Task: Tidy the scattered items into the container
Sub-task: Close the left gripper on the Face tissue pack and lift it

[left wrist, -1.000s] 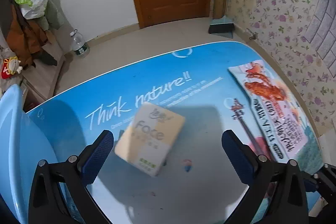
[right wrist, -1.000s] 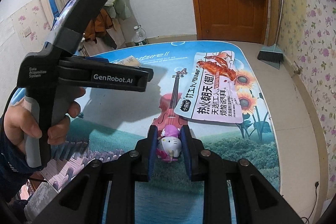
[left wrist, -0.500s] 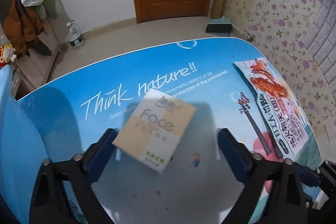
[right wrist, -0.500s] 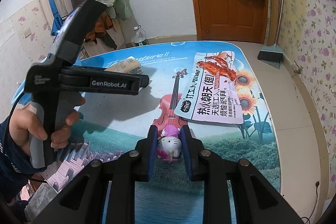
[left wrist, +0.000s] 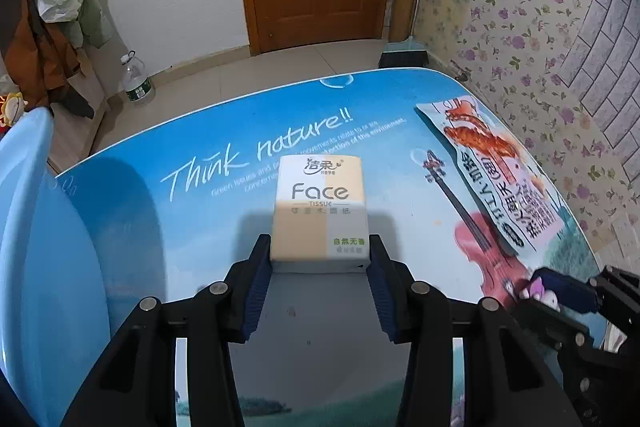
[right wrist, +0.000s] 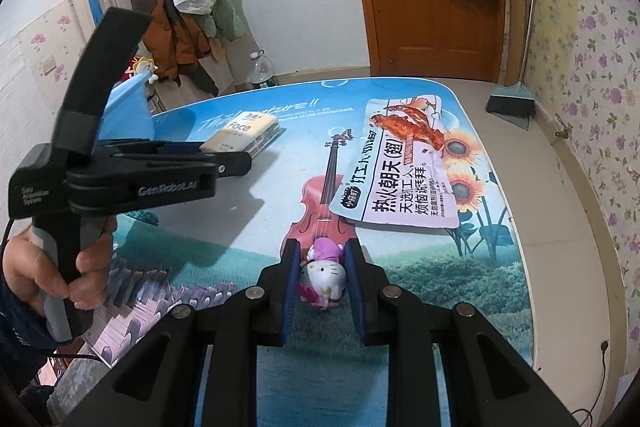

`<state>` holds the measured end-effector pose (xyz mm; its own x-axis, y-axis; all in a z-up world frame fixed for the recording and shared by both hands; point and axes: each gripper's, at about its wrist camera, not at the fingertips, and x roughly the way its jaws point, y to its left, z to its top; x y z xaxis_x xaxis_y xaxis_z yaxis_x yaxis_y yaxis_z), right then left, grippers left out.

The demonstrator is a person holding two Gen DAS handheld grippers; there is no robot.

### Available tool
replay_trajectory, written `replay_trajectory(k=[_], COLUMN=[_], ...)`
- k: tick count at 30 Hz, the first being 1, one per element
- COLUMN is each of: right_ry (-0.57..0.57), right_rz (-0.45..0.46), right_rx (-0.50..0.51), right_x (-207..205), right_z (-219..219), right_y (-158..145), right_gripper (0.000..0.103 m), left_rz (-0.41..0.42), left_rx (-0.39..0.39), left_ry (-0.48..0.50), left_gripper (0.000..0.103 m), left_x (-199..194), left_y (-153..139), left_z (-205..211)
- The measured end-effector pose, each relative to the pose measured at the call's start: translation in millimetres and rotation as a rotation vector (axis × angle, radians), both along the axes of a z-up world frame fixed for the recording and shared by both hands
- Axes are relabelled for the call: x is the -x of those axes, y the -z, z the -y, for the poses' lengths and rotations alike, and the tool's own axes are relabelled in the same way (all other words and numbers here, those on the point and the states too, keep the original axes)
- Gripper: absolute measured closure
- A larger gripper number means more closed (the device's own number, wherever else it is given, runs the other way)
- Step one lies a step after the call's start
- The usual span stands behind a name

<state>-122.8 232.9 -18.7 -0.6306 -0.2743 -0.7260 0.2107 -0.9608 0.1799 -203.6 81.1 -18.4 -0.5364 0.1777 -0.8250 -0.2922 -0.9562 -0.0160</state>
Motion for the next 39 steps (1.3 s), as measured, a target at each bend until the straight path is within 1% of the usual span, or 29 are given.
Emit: replay_trajectory(k=[10, 15, 25, 31, 39], right_ry=[0.019, 0.029, 0.028, 0.042, 0.04], right_rz=[0.003, 0.002, 0.005, -0.007, -0.035], right_rx=[-0.013, -0.018, -0.024, -0.033, -0.056], right_x=[-8, -15, -41, -49, -60], right_z=[2, 2, 11, 17, 23], right_y=[-1, -2, -3, -1, 0], right_gripper=[0.079, 0.079, 0.079, 0.079, 0.079], left_rz=[0.001, -0.015, -0.015, -0.021, -0.018], left_rx=[-0.015, -0.002, -0.016, -0.026, -0.05], left_ry=[-0.008, -0.01, -0.012, -0.016, -0.008], left_gripper=[0.059, 0.059, 0.059, 0.059, 0.059], left_x=[-33, -65, -120, -153, -176], left_y=[-1, -1, -3, -4, -6], left_z=[17, 29, 49, 63, 73])
